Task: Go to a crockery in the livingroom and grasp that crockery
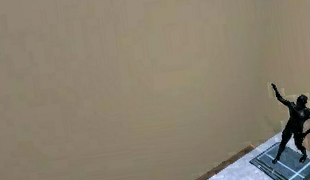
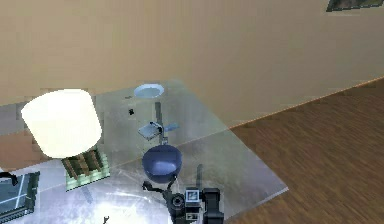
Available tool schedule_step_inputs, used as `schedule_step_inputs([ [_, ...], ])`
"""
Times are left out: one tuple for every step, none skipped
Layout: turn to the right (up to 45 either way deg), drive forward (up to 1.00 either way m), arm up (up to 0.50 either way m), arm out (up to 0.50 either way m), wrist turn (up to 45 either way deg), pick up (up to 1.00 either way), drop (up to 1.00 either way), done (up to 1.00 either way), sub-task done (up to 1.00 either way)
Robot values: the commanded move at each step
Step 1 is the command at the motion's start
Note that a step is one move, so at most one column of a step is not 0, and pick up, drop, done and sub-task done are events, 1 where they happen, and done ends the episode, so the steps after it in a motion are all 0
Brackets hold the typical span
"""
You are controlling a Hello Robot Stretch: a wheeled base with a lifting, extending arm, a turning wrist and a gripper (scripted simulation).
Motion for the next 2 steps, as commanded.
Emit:
schedule_step_inputs([
  [0.0, 0.0, 0.1, 0.0, 0.0, 0.0, 0.0, 0.0, 0.0],
  [0.0, 0.0, 0.0, 0.0, 0.0, 0.0, 0.0, 1.0, 0.0],
])
